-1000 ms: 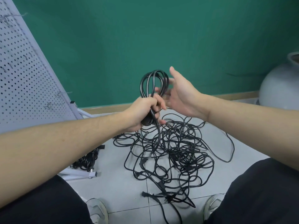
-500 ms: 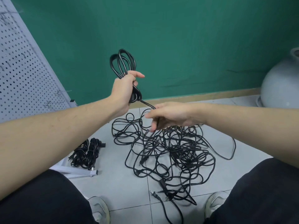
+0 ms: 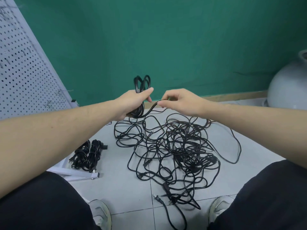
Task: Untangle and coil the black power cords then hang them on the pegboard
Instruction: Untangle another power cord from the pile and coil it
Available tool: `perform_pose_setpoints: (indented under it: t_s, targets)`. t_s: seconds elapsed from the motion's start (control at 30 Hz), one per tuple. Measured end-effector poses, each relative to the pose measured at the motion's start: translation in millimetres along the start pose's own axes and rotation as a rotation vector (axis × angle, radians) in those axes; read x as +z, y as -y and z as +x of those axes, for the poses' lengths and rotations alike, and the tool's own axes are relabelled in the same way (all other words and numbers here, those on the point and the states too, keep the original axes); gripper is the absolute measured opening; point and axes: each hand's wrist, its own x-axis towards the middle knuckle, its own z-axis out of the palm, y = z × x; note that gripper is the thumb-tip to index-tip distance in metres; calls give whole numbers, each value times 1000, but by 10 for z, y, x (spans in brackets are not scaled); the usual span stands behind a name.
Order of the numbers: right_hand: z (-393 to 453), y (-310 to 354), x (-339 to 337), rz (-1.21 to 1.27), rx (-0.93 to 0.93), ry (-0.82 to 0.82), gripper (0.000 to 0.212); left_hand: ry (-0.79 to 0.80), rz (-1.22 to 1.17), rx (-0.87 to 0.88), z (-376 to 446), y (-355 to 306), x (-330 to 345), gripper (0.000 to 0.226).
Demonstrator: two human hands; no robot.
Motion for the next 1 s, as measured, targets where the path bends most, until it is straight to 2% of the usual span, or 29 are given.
perform_pose_setpoints:
  t_s: [0.1,0.17,0.2,0.23,0.3,0.43,0.5,0.53,0.6,0.67,0.7,0.87,1.0]
  targets:
    - [7,6,-48,-221,96,-157,63,127,45,-45,-124,-13,53,69]
    - [-16,22,-58,-421,204,-212,74,235,64,-43,-175,-39,54,62]
    - [-15,26,-55,-454,218,-217,75,297,67,-25,-187,-44,46,49]
    - [-8,33,-55,-433,212,-209,73,343,77,6,-185,-36,43,32]
    - [22,22,-82,-259,159,-153,63,351,142,66,-141,26,62,13]
    - [34,-63,-155,102,36,-42,15,322,40,33,-179,97,106,14]
    - [36,-114,-154,193,15,-82,6,300,-59,40,-200,89,121,13]
    - [46,-131,-154,190,0,-133,9,290,-103,52,-207,92,131,15]
    - [63,-145,-171,54,-16,-281,31,294,-162,83,-200,122,151,18]
    - [64,-159,-199,-85,67,-383,56,315,-188,106,-201,129,164,22]
    - [59,-171,-209,-102,101,-388,62,331,-216,111,-206,120,166,22]
    - [53,-189,-199,118,77,-304,45,442,-292,121,-267,33,137,27]
    - [57,-115,-62,399,199,-169,37,471,-386,108,-275,3,158,28]
